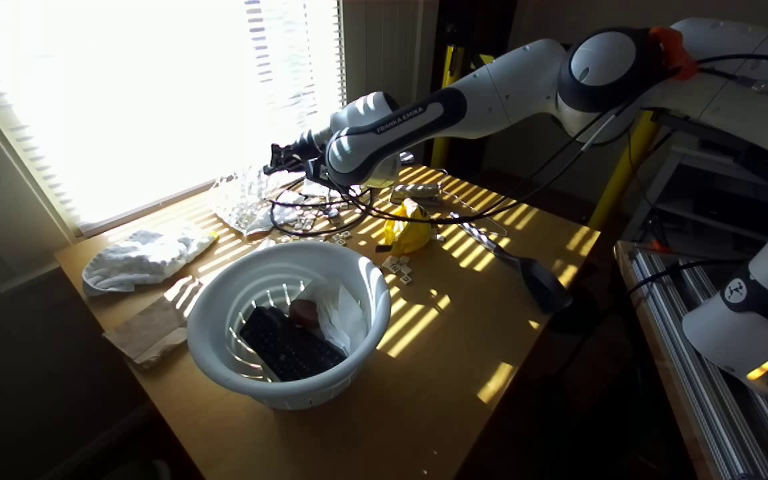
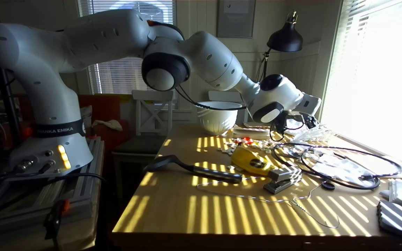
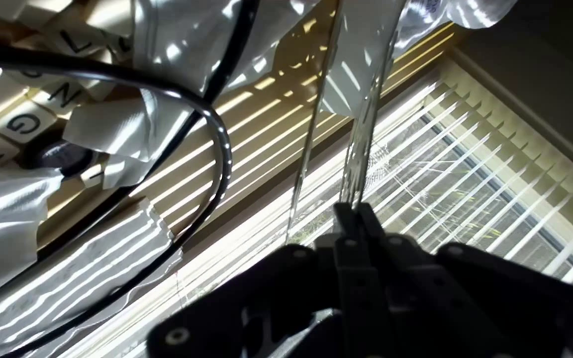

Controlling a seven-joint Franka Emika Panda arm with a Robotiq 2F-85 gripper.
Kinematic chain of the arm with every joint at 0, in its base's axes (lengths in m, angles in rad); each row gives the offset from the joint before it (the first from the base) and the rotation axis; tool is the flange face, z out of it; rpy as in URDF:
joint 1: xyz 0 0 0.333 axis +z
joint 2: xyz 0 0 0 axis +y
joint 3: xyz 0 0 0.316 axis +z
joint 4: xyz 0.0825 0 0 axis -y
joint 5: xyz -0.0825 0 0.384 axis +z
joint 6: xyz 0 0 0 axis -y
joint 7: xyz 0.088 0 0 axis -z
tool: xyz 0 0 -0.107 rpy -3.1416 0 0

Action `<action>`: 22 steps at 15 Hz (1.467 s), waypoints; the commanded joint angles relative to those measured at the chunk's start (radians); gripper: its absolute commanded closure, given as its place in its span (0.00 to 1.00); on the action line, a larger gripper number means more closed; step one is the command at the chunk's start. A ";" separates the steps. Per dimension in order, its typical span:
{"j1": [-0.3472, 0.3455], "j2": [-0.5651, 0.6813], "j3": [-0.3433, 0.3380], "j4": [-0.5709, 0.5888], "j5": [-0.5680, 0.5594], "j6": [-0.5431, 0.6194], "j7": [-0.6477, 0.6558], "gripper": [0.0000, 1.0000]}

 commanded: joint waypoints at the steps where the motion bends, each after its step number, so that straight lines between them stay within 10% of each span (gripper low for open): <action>1: 0.062 -0.139 -0.272 -0.039 0.041 -0.029 0.104 0.99; 9: 0.392 -0.278 -0.867 0.023 -0.070 -0.329 0.421 0.99; 13: 0.485 -0.240 -0.892 0.122 -0.097 -0.546 0.335 0.99; 22: 0.625 -0.174 -1.095 0.236 -0.089 -0.623 0.433 0.99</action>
